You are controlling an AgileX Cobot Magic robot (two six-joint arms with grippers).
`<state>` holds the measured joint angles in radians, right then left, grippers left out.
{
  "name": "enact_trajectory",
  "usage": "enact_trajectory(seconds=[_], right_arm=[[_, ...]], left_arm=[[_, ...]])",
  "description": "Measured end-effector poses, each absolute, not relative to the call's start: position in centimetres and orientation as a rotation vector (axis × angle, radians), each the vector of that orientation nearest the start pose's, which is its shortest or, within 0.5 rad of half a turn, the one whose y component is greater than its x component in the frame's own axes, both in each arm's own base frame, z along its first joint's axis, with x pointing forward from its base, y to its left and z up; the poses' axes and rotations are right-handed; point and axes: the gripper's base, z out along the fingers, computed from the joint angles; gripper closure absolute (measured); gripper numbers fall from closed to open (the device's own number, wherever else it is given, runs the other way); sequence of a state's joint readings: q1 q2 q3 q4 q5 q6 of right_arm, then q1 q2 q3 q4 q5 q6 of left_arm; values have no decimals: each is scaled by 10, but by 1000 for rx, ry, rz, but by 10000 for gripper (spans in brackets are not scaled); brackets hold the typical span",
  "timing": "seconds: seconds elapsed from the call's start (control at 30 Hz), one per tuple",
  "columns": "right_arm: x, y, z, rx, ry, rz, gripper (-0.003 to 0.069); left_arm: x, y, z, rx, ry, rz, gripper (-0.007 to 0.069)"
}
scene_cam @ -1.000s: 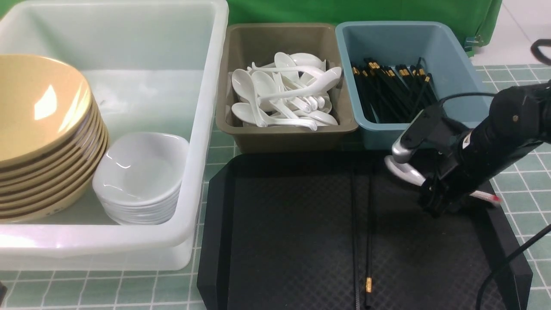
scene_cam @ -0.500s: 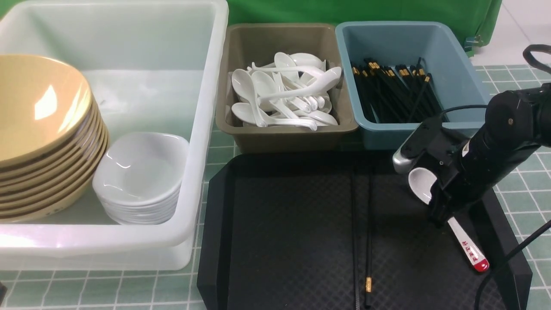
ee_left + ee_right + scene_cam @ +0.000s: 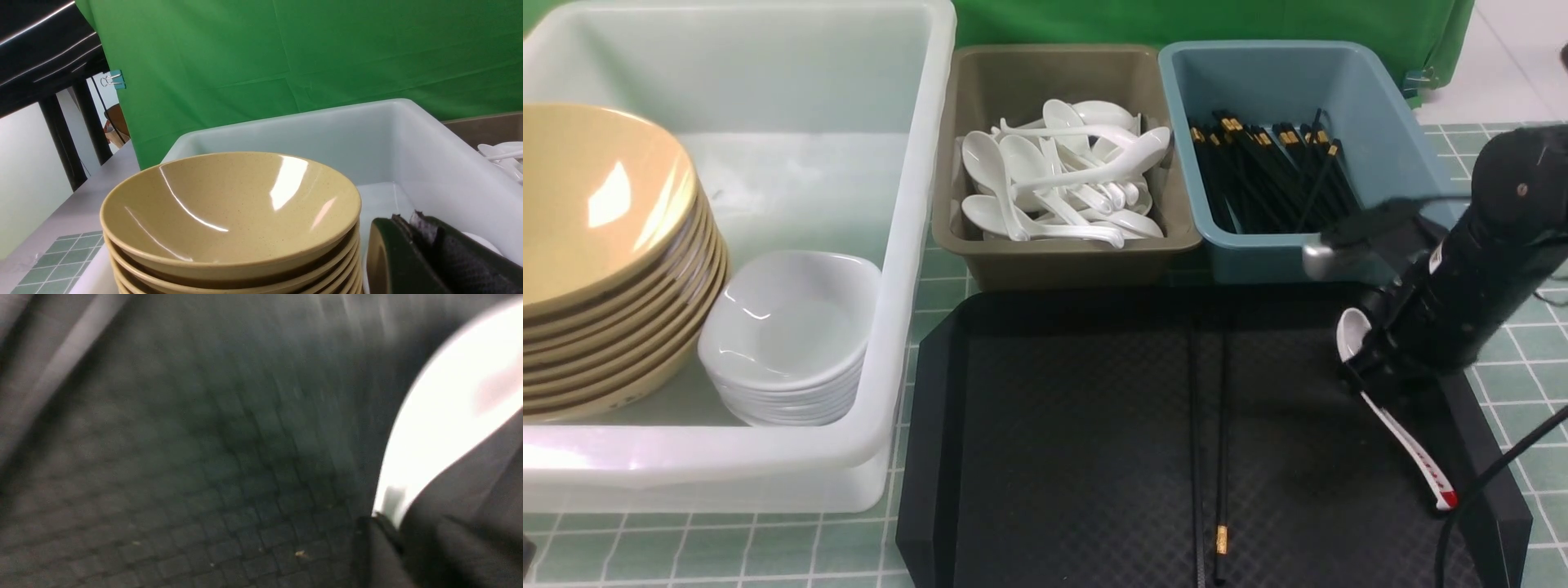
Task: On blue table put chopsticks spoon bowls plates into blue grey white boxes.
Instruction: 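Reach down and grasp the white spoon resting in the bowl with the right gripper, then place the white spoon into the bin of spoons with the right gripper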
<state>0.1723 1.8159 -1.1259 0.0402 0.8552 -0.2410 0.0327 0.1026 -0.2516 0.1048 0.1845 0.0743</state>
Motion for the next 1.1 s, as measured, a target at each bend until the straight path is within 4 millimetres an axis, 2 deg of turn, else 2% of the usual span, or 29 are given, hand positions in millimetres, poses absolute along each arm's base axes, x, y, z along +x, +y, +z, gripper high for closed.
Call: enact_trajectory(seconds=[0.1,0.2,0.27,0.3,0.33,0.37,0.43,0.5,0.57,0.63,0.73,0.77,0.83,0.9,1.0,1.03,1.07,1.1], right_arm=[[332,62,164,-564,3011,73,320],[333,63,163,-559,3018,84,326],[333,64,163,-584,3019,113,421],[333,64,163,-590,3020,113,421],[331,66,163,-612,3029,144,506],[330,67,165,-616,3030,171,529],[326,71,169,-626,3036,234,526],[322,78,179,-656,3010,299,524],[322,91,202,-707,2907,363,524],[327,111,231,-757,2733,412,524],[345,140,260,-764,2453,412,524],[357,153,273,-744,2324,399,524],[367,163,281,-721,2232,385,524],[394,187,289,-668,2066,349,524],[427,205,290,-616,1955,326,519],[437,210,284,-613,1946,323,508],[451,216,269,-615,1959,324,480],[452,217,267,-617,1962,325,475]], left_arm=[[52,3,275,94,1518,182,622],[52,3,275,90,1517,178,622],[52,3,275,91,1517,178,622],[52,3,275,91,1517,178,622],[52,3,275,91,1517,178,622],[52,3,275,91,1517,178,622],[52,3,275,91,1516,178,622],[52,3,275,91,1514,178,622],[52,3,276,91,1511,178,622],[52,3,276,91,1507,178,622],[52,3,276,91,1506,178,622],[52,3,276,91,1503,178,622],[52,3,276,91,1503,178,622],[52,3,277,91,1500,178,622],[52,3,277,91,1500,178,622],[52,3,277,91,1500,178,622],[52,3,276,92,1504,180,622],[52,3,276,92,1507,180,622]])
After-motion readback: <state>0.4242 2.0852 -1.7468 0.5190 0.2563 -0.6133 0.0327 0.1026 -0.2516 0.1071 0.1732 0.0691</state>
